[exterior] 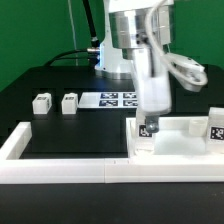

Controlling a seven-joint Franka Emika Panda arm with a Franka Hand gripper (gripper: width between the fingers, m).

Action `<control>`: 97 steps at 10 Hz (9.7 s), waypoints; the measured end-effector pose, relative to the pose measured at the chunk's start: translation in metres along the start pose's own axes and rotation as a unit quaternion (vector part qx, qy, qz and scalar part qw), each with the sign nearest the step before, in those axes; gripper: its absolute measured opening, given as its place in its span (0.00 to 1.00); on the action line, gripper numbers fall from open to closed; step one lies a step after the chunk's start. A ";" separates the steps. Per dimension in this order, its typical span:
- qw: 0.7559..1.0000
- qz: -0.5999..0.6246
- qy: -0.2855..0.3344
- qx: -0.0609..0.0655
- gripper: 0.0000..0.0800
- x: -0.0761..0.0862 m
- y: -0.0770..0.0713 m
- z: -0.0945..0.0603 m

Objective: Assemble square table

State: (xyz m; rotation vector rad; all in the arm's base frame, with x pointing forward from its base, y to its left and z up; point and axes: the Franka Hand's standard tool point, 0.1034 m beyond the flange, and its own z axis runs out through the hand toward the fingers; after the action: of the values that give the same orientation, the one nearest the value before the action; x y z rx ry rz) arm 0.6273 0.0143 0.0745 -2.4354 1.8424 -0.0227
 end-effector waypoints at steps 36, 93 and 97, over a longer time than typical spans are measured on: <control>0.903 -0.427 0.042 -0.007 0.51 0.006 -0.002 0.002; 0.999 -0.041 -0.003 0.003 0.36 0.003 0.004 0.005; 0.995 0.098 -0.009 0.029 0.37 0.006 0.006 0.007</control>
Offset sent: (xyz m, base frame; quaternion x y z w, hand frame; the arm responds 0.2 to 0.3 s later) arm 0.0000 0.0000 0.0000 0.0000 0.0000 -0.1938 0.9810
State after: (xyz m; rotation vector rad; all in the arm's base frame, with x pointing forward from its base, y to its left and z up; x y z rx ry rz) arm 0.6236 0.0075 0.0671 -2.1993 2.0325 -0.0395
